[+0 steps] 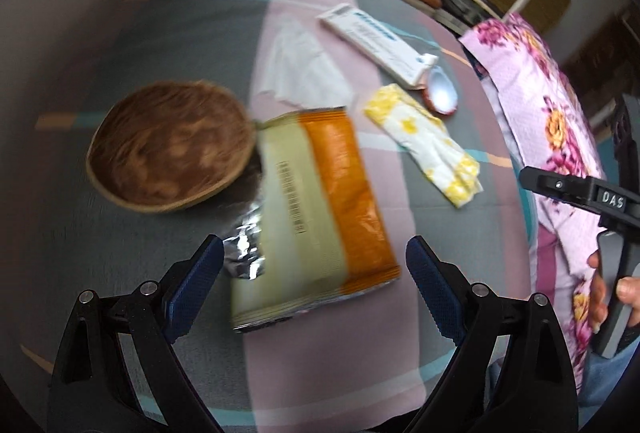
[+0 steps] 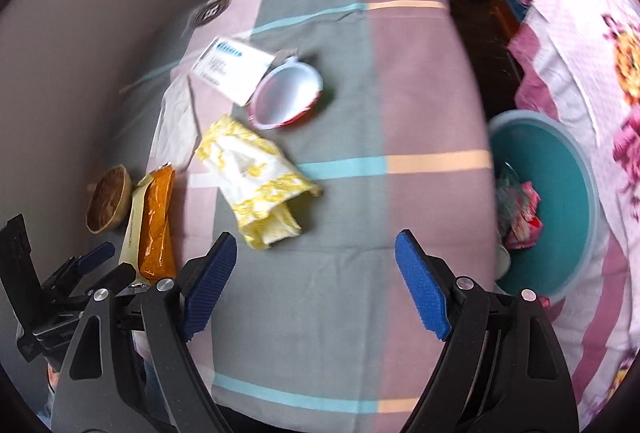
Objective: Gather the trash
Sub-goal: 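Grasp the yellow-white wrapper with the right tool while the left tool grasps the cream-orange snack bag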
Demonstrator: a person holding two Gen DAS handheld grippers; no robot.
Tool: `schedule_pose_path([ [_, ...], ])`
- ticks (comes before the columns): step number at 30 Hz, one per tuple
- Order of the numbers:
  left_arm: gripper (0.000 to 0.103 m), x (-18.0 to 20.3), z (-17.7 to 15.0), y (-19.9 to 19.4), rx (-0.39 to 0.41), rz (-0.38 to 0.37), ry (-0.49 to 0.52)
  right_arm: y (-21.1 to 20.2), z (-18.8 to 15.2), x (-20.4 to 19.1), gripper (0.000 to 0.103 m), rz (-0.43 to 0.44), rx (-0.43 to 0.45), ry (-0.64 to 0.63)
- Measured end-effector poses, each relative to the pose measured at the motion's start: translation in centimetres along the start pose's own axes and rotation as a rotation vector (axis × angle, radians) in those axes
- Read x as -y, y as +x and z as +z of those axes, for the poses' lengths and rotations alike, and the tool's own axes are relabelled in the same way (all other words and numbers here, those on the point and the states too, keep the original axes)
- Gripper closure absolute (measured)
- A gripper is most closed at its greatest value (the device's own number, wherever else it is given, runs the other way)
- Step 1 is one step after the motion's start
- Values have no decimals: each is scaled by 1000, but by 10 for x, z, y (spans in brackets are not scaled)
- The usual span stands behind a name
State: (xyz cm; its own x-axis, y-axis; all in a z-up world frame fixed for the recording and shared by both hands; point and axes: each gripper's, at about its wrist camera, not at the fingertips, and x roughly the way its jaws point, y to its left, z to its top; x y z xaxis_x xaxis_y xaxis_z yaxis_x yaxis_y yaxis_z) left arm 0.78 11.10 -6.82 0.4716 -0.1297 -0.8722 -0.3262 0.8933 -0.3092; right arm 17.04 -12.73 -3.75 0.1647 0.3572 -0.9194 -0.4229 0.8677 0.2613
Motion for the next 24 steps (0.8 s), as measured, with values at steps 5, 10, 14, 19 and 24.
schedule_pose_path([
  [5, 10, -15, 0, 3, 2, -33, -46, 25, 15, -26, 25, -19, -19, -72],
  [10, 10, -21, 0, 11, -13, -44, -56, 54, 28, -46, 25, -49, -39, -129],
  [14, 10, -29, 2, 16, -23, -45, -77, 67, 31, -55, 25, -80, -32, -165],
  [19, 10, -31, 1, 15, -22, -43, -82, 79, 27, -63, 31, -111, -22, -222],
  [24, 5, -25, 4, 19, -30, -30, -74, 77, 19, -64, 75, -125, 2, -268],
])
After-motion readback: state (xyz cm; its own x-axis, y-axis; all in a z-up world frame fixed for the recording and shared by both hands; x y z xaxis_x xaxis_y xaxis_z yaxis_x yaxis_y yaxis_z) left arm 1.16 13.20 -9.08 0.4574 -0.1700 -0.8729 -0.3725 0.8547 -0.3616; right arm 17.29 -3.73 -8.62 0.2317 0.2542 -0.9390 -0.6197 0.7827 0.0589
